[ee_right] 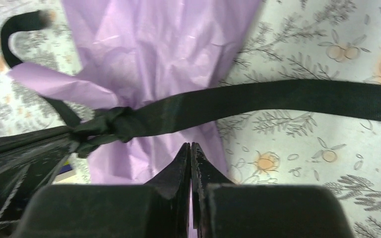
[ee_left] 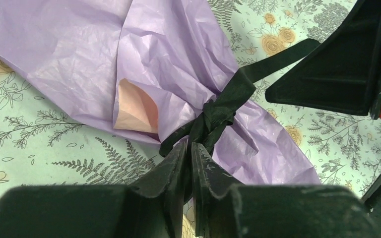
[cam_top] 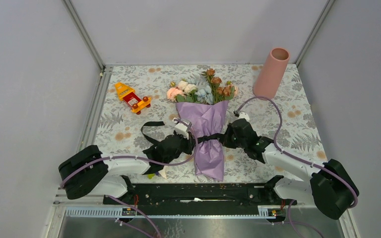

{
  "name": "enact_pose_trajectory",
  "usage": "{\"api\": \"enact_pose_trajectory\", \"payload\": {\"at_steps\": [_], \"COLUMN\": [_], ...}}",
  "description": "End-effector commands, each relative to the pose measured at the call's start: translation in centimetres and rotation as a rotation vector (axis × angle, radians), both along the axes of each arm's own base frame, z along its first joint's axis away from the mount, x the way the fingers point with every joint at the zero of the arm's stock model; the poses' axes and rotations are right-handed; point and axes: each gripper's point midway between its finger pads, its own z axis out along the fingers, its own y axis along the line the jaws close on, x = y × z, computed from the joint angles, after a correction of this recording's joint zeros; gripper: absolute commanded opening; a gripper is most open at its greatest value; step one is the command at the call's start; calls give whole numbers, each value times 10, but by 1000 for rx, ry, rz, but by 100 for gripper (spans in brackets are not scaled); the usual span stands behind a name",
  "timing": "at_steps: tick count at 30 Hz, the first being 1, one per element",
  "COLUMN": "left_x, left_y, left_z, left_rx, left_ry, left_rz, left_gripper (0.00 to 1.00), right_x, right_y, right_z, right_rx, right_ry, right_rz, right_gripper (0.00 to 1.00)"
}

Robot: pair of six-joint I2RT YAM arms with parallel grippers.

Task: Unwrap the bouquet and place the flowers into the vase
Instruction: Untie the ribbon from the wrapping paper.

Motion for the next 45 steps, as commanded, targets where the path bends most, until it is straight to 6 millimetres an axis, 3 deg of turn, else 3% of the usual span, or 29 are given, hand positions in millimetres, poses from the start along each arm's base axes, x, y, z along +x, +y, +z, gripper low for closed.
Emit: {"api": "enact_pose_trajectory", "payload": {"at_steps": [1, 7, 11, 16, 26, 38, 45], "left_x": [2, 0, -5, -6, -11, -14, -13], "left_y": [-10, -18, -24, -29, -28, -31, -32], "left_z": [27, 40, 55, 51, 37, 36, 35], "left_rx": [-65, -128, -210, -217, -218, -224, -210], "left_ry": [-68, -100, -135, -125, -91, -90, -92], "left_rz": [-42, -73, -109, -124, -136, -158, -157], "left_gripper": [12, 1, 0, 0, 0, 0, 0], "right_x": [9, 7, 3, 4, 15, 23, 23], "right_y": [21, 40, 57, 71, 79, 87, 90], "right_z": [42, 74, 79, 74, 59, 43, 34], "right_rx": [94, 140, 160, 189, 182, 163, 153], "right_ry": [-111, -197, -191, -170, -144, -109, -86], "right_rz": [86, 163, 222, 234, 203, 200, 205], "right_gripper": [5, 23, 25, 29, 35, 34, 26]}}
